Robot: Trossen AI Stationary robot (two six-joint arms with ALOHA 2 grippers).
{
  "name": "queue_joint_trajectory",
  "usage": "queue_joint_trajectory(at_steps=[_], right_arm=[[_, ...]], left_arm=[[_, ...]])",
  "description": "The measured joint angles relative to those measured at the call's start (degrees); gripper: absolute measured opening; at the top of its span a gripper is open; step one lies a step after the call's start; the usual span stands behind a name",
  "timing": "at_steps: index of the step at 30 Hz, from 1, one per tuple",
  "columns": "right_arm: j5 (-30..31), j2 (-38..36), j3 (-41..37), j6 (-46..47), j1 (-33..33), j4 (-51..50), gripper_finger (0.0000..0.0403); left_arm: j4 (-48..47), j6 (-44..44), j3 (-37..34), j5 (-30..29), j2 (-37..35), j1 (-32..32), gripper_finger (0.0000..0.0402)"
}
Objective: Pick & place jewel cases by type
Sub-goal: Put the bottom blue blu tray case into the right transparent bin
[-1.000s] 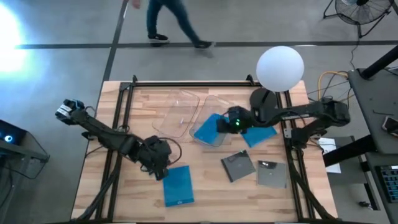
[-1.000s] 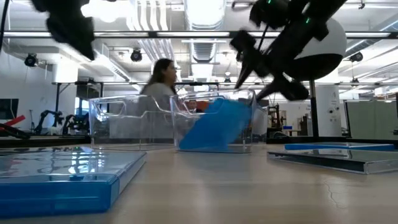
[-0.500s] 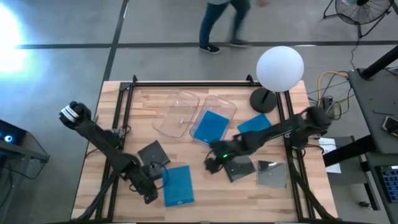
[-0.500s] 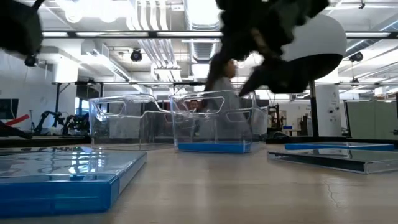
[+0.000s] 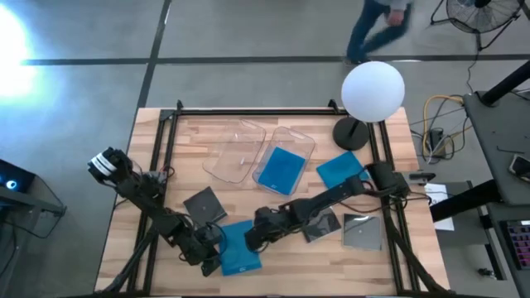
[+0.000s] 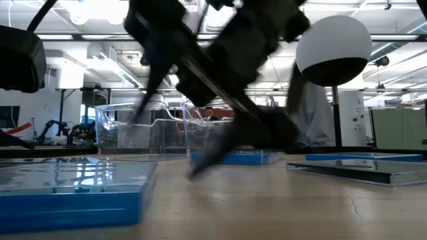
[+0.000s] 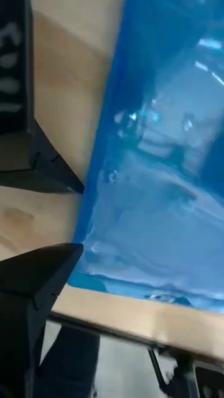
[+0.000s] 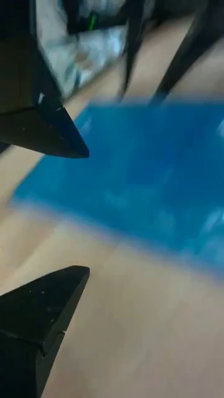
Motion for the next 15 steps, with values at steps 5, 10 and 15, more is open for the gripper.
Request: queue_joint_trajectory(at_steps=[5, 10, 15], right_arm=[[-1.88, 3.59, 0.10, 0.99, 0.13, 4.61, 0.0301], [-6.98, 4.25, -0.22, -4.96, -0.07, 14.10, 0.0301], [-5.19, 0.62, -0.45, -10.73, 0.33, 13.85, 0.0291]], left_arm=[[4.14, 0.12, 0.01, -0.43, 2.45, 0.20, 0.0128], [6.81, 1.90, -0.04, -2.76, 3.75, 0.62, 0.0128], [8.21, 5.31, 0.04, -3.14, 4.87, 1.39, 0.0128]])
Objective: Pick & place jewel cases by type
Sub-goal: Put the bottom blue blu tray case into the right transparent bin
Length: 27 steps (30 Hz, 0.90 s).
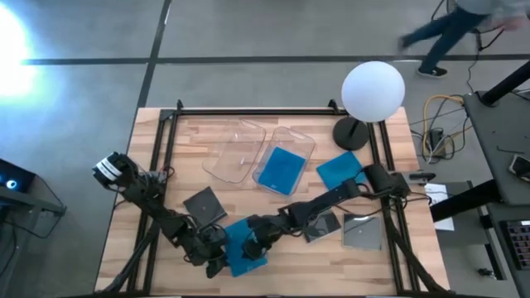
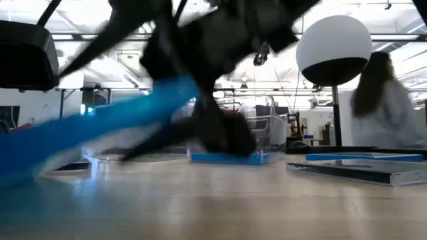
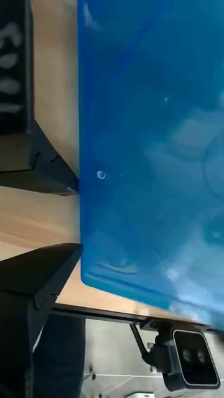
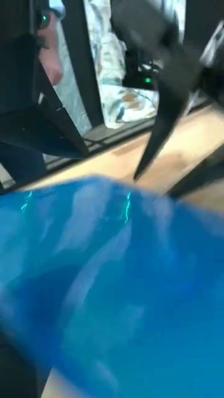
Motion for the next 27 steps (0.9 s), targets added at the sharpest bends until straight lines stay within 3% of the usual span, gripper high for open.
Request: queue_joint_trajectory(at_steps=[6, 12, 15, 17, 20, 24, 25, 27], right_arm=[[1.52, -1.51, -0.89, 1.62, -0.87, -4.24, 0.0240], [-0.98, -3.72, -1.29, 2.94, -0.57, -3.99, 0.0105], [1.28, -7.12, -1.74, 0.93, -0.84, -9.08, 0.0045], [6.15, -11.79, -2.00, -0.04, -1.08, -16.05, 0.0023], [16.32, -20.98, -2.57, 0.20, -1.61, -25.09, 0.0022], [36.80, -34.10, -5.73, 10.40, -1.79, -36.67, 0.0030], [39.46, -36.96, -7.64, 13.14, -2.44, -38.75, 0.0030], [38.40, -41.13, -13.37, 15.12, -5.07, -36.37, 0.0033]], left_arm=[[0.02, 1.30, 0.07, -2.65, -2.32, 0.81, 0.0128], [-2.28, 6.60, 0.41, -13.67, -5.64, 1.32, 0.0128], [-7.15, 6.70, 1.88, -16.66, -7.51, 1.38, 0.0128], [-9.70, 6.25, 3.08, -16.92, -9.33, 1.47, 0.0128], [-11.63, 6.38, 3.34, -16.69, -11.76, 1.15, 0.0128], [-12.69, 6.27, 3.65, -18.34, -15.58, 1.02, 0.0128], [-13.24, 6.21, 3.65, -19.09, -16.20, 1.08, 0.0128], [-15.69, 6.01, 3.48, -20.85, -17.61, 1.44, 0.0128]])
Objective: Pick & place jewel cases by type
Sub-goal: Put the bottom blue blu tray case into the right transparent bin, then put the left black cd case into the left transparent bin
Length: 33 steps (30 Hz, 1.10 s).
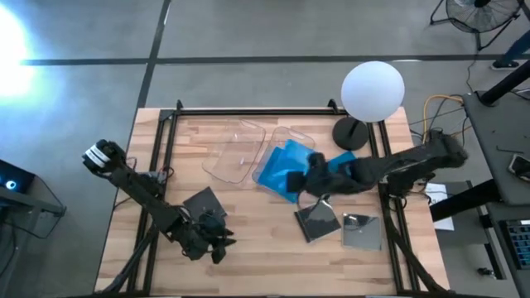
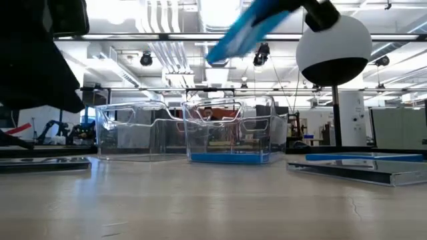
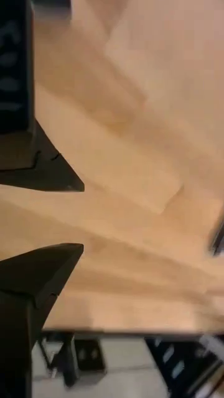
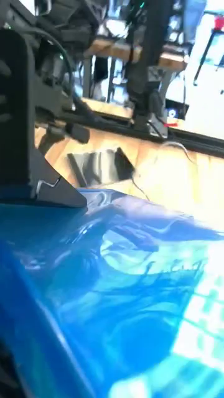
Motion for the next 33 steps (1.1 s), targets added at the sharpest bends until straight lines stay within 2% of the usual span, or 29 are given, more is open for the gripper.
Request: queue_joint_trajectory(at_steps=[3, 5, 7, 11, 14, 17, 19, 21, 23, 25, 27, 29, 30, 31, 33], right_arm=[[-2.60, -1.58, -9.88, -0.73, -5.50, 11.50, 0.0056], [-6.46, -1.12, -15.61, -2.96, -9.73, 19.57, 0.0083], [-11.58, -0.17, -18.20, -4.54, -13.80, 26.62, 0.0116], [-15.73, 2.07, -21.60, -4.88, -17.53, 24.79, 0.0179], [-16.02, -0.98, -20.83, -5.91, -15.96, 24.93, 0.0216], [-18.55, -2.15, -19.57, -6.86, -12.16, 17.19, 0.0244], [-20.58, -1.76, -18.66, -8.04, -8.80, 14.88, 0.0257], [-21.57, -1.03, -17.58, -5.10, -5.90, 14.57, 0.0263], [-20.62, -0.12, -17.07, -3.14, -2.99, 13.01, 0.0267], [-15.58, 0.10, -15.60, -4.22, 1.06, 9.58, 0.0270], [-12.36, -0.84, -13.13, -4.54, 5.33, 5.22, 0.0271], [-16.29, -0.29, -12.67, -4.70, 7.52, 2.84, 0.0271], [-18.96, 0.81, -12.91, -5.13, 7.69, 3.35, 0.0270], [-20.20, 2.32, -13.09, -5.48, 7.55, 5.89, 0.0269], [-20.13, 5.49, -13.09, -5.94, 6.49, 13.74, 0.0267]], left_arm=[[-1.34, -0.14, 0.24, -0.61, -2.06, 1.32, 0.0128], [-2.54, -0.59, 0.13, -0.89, -3.11, 2.12, 0.0128], [-3.82, -1.13, 0.15, -0.75, -4.37, 2.61, 0.0128], [-7.05, -2.82, 0.24, -0.51, -6.93, 2.78, 0.0128], [-10.48, -5.06, 0.13, 1.43, -8.35, 2.74, 0.0128], [-16.26, -6.48, 0.14, 3.35, -9.49, 2.62, 0.0128], [-21.05, -7.31, 0.07, 3.73, -9.93, 2.63, 0.0128], [-23.34, -7.48, 0.05, 3.70, -10.29, 2.69, 0.0128], [-25.57, -8.07, 0.07, 4.30, -10.96, 2.74, 0.0128], [-27.93, -11.20, 0.15, 5.84, -11.77, 2.81, 0.0128], [-38.07, -21.89, 0.20, 5.65, -13.43, 2.60, 0.0128], [-50.48, -34.87, 0.02, 3.62, -15.46, 2.03, 0.0128], [-55.09, -38.57, 0.02, 2.79, -16.46, 1.77, 0.0128], [-58.91, -39.69, 0.04, 2.43, -17.55, 1.87, 0.0128], [-64.81, -36.18, 0.02, 1.46, -19.07, 3.35, 0.0128]])
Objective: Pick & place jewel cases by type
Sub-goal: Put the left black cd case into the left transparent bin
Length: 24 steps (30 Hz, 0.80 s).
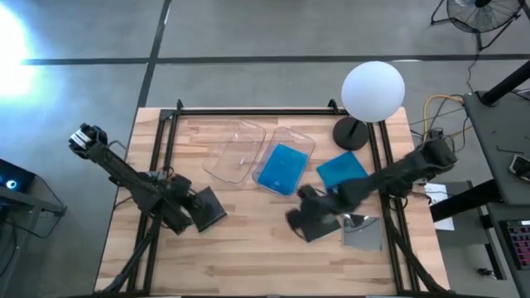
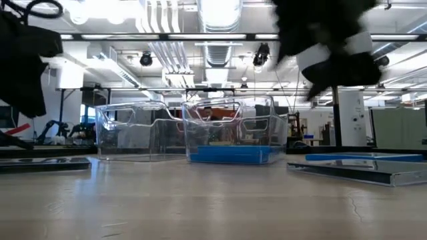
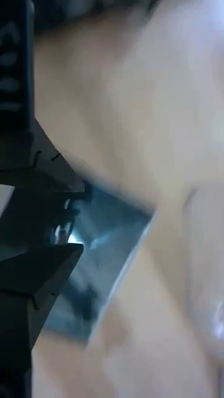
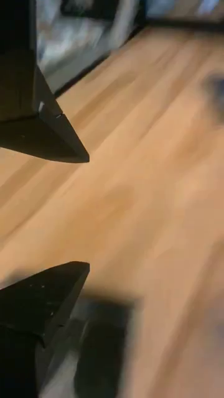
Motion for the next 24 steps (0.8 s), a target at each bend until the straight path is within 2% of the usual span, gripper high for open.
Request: queue_joint_trajectory(at_steps=[2, 4, 7, 9, 14, 19, 24], right_arm=[[-1.17, 3.40, 1.55, -0.36, -0.96, 7.41, 0.0265], [-3.38, 8.07, 4.36, -1.09, -1.23, 13.09, 0.0265], [-6.33, 15.38, 10.00, -3.29, -1.59, 13.98, 0.0265], [-8.52, 19.19, 14.50, -5.89, -2.27, 14.35, 0.0263], [-10.06, 27.37, 23.49, -11.06, -2.51, 13.70, 0.0252], [-10.88, 32.02, 30.00, -12.23, -2.78, 14.57, 0.0241], [-12.30, 32.84, 31.31, -12.44, -2.76, 7.73, 0.0235]], left_arm=[[-0.97, 6.75, -0.69, 0.50, -0.83, 3.02, 0.0128], [-0.83, 13.60, -2.46, 4.65, -1.20, 6.95, 0.0128], [2.28, 19.45, -5.48, 8.96, -1.43, 12.45, 0.0128], [4.52, 20.35, -6.92, 8.60, -1.62, 14.38, 0.0128], [10.03, 18.84, -11.08, 6.85, -1.17, 17.95, 0.0128], [15.28, 5.18, -14.84, 6.03, 2.45, 21.69, 0.0126], [19.40, 5.07, -14.09, 10.05, 7.75, 21.71, 0.0122]])
